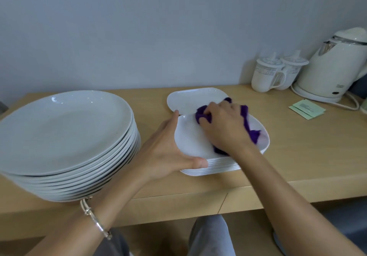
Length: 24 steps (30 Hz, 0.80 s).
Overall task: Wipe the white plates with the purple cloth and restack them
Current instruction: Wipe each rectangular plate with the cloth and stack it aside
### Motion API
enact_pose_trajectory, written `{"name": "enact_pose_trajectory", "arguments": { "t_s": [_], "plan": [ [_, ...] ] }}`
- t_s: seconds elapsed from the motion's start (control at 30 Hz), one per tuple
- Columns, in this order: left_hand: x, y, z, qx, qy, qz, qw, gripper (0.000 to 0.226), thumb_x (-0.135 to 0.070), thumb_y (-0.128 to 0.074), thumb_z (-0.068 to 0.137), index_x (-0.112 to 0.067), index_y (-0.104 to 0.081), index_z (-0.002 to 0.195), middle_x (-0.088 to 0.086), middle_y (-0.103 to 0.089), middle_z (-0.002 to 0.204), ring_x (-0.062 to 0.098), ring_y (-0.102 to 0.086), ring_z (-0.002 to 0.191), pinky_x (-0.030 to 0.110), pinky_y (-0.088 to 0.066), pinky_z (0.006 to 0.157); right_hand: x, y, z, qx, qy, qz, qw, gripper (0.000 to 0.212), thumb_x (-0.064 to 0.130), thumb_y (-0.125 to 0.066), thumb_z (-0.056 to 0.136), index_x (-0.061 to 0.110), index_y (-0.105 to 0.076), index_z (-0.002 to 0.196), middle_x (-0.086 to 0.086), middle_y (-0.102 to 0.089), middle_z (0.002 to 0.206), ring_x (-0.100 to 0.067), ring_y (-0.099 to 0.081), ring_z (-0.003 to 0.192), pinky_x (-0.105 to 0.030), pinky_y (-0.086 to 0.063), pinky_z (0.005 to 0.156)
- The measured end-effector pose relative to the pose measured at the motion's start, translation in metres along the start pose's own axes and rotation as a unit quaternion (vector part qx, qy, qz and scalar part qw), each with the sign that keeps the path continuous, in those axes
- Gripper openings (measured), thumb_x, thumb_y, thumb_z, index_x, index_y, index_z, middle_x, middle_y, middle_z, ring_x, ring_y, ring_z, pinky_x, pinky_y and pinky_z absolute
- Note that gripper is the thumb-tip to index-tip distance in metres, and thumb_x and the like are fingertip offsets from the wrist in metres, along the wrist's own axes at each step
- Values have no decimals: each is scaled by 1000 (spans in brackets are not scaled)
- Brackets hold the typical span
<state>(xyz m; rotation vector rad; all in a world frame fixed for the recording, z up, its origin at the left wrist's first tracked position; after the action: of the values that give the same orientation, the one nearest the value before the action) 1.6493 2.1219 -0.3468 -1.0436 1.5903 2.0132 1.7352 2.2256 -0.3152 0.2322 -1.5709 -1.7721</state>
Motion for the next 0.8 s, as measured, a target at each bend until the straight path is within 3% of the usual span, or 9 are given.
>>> {"name": "enact_pose_trajectory", "arguments": {
  "t_s": [0.1, 0.17, 0.23, 0.3, 0.37, 0.47, 0.57, 0.63, 0.8],
  "plan": [
    [6, -1, 1, -15, 16, -1, 1000, 121, -61, -84, 37, -32, -32, 142, -15, -55, 130, 8, -57, 116, 36, -53, 91, 55, -17, -12, 30, 131, 51, 990, 22, 30, -48, 91, 18, -62, 102, -5, -51, 99, -30, -43, 104, -41, -39, 89],
    [7, -1, 0, -17, 24, -2, 1000, 128, -62, -82, 34, -29, -28, 145, -14, -53, 134, 10, -56, 119, 33, -52, 94, 63, -10, -25, 79, 190, 162, 965, 11, 26, -56, 86, 27, -66, 81, 4, -49, 79, -21, -47, 87, -33, -39, 76],
    [7, 0, -1, -9, 33, 1, 999, 138, -66, -79, 32, -34, -18, 152, -25, -41, 139, 2, -45, 128, 31, -45, 103, 58, -1, -40, 150, 218, 224, 938, 19, 27, -62, 78, 38, -63, 62, 8, -53, 65, -13, -52, 72, -32, -41, 65],
    [4, -1, 0, -1, 16, 0, 1000, 128, -67, -80, 34, -36, -27, 146, -25, -43, 138, 4, -44, 131, 36, -47, 102, 37, 3, -48, 202, 188, 214, 937, 10, 36, -63, 74, 38, -69, 66, 8, -62, 75, -11, -59, 79, -35, -47, 74],
    [2, -1, 0, 2, 0, 1, 1000, 110, -65, -82, 37, -43, -35, 135, -21, -50, 132, 10, -51, 124, 42, -52, 92, 2, 17, -42, 179, 142, 175, 958, 5, 36, -68, 74, 35, -72, 72, 9, -64, 87, -9, -60, 89, -29, -45, 82],
    [3, -1, -1, 3, 9, 9, 1000, 107, -66, -79, 38, -47, -33, 134, -22, -48, 132, 11, -49, 123, 43, -51, 91, -43, 39, -21, 72, 54, 107, 990, 8, 32, -67, 75, 29, -74, 76, 4, -63, 89, -13, -55, 90, -23, -42, 80],
    [1, 1, -2, 3, 11, 11, 1000, 108, -65, -79, 40, -47, -31, 136, -22, -46, 132, 8, -47, 122, 39, -49, 93, -46, 32, 1, -18, 15, 13, 1000, 20, 35, -57, 83, 25, -71, 93, -5, -58, 93, -28, -48, 103, -34, -39, 91],
    [0, 0, -2, 9, 6, 6, 1000, 107, -60, -83, 44, -47, -31, 137, -23, -47, 131, 5, -47, 121, 34, -49, 92, -24, 14, 9, -15, 1, 6, 1000, 24, 32, -54, 86, 22, -66, 104, -9, -54, 107, -35, -41, 113, -42, -37, 97],
    [7, -1, -2, -8, 31, 2, 999, 132, -63, -81, 35, -36, -23, 150, -20, -49, 139, 4, -51, 126, 31, -48, 100, 60, -16, -15, 56, 176, 116, 976, 11, 35, -53, 82, 31, -63, 81, -1, -51, 83, -29, -46, 92, -38, -38, 79]
  ]
}}
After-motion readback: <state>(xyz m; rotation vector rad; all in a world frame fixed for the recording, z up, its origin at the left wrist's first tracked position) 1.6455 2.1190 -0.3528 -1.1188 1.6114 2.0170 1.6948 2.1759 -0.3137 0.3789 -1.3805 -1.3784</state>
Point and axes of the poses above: each hand's wrist, its own z-axis towards the middle knuckle, its own y-axis out of the back of the hand, x = y × z, the point moved 10 cm from there along z, towards the middle knuckle
